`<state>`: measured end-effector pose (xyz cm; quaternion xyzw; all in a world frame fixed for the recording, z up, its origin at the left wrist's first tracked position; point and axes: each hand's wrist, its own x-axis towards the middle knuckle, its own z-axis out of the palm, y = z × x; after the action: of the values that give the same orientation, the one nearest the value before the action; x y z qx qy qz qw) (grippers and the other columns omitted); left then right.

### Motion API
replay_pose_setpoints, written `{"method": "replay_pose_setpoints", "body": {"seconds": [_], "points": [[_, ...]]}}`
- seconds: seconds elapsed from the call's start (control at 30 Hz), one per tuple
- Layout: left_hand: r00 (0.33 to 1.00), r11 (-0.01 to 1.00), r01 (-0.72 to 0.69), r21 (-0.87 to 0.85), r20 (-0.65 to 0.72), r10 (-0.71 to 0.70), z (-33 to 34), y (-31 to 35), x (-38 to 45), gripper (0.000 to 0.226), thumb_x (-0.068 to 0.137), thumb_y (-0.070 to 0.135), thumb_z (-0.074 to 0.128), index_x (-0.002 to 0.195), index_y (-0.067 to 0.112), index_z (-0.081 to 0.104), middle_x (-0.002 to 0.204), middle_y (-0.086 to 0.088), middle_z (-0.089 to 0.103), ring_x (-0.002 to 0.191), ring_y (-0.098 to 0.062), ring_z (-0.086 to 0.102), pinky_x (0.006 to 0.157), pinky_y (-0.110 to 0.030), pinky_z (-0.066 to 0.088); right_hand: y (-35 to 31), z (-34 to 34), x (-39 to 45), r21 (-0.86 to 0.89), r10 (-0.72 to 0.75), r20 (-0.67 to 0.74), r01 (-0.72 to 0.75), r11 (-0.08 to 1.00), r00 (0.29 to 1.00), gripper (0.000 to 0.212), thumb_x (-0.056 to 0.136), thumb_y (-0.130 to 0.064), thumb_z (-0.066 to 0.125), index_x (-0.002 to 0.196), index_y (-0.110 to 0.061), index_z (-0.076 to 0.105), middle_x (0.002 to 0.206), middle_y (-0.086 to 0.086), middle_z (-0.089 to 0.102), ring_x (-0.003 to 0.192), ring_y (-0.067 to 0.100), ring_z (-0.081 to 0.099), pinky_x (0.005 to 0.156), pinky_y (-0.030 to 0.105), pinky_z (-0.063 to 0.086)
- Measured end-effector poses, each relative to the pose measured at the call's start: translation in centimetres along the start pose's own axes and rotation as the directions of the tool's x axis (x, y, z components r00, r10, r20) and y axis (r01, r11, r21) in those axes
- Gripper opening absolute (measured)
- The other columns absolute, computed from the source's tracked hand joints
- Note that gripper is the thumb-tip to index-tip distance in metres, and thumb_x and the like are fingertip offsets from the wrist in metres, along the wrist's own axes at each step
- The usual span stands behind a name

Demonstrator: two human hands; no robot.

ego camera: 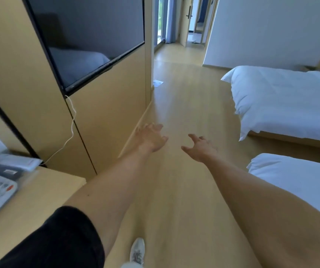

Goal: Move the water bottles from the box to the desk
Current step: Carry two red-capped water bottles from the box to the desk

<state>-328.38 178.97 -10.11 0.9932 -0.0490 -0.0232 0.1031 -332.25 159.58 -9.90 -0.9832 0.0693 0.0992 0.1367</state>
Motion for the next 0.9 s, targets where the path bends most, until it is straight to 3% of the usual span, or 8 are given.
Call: {"method": "replay_pose_setpoints", "body": {"seconds": [0.23, 0.53, 0.9], "points": [[0.983, 0.986, -0.159, 0.057, 0.1, 0.153, 1.6, 2.7, 13.4, 0.063, 0.096, 0.059, 0.044, 0.152, 0.034, 0.032, 0.152, -0.005, 0.045, 0.142, -0.029, 0.037, 0.118, -0.046, 0.022, 2.5, -2.7, 10.3, 0.067, 0.164, 0.007, -0.164, 0.984, 0.986, 0.07, 0.094, -0.064, 0.045, 0.156, -0.037, 0.024, 0.159, 0.007, 0.033, 0.144, 0.029, 0.036, 0.115, 0.046, 0.033], [0.956, 0.958, -0.264, 0.112, 0.161, 0.245, -0.5, 5.9, 28.7, 0.061, 0.099, 0.058, 0.037, 0.155, 0.034, 0.029, 0.157, -0.006, 0.038, 0.142, -0.029, 0.038, 0.113, -0.041, 0.03, 4.9, -7.2, 21.3, 0.077, 0.312, -0.039, -0.309, 0.948, 0.949, 0.066, 0.095, -0.064, 0.04, 0.154, -0.038, 0.027, 0.156, 0.002, 0.039, 0.141, 0.026, 0.04, 0.111, 0.044, 0.038], [0.941, 0.959, -0.262, 0.106, 0.247, 0.23, 2.3, 10.5, 44.8, 0.06, 0.1, 0.055, 0.036, 0.155, 0.031, 0.029, 0.159, -0.008, 0.036, 0.144, -0.03, 0.035, 0.117, -0.044, 0.027, 8.2, -8.7, 39.1, 0.104, 0.31, 0.033, -0.312, 0.944, 0.95, 0.065, 0.096, -0.063, 0.04, 0.154, -0.038, 0.028, 0.159, 0.003, 0.034, 0.143, 0.025, 0.037, 0.114, 0.044, 0.035]]}}
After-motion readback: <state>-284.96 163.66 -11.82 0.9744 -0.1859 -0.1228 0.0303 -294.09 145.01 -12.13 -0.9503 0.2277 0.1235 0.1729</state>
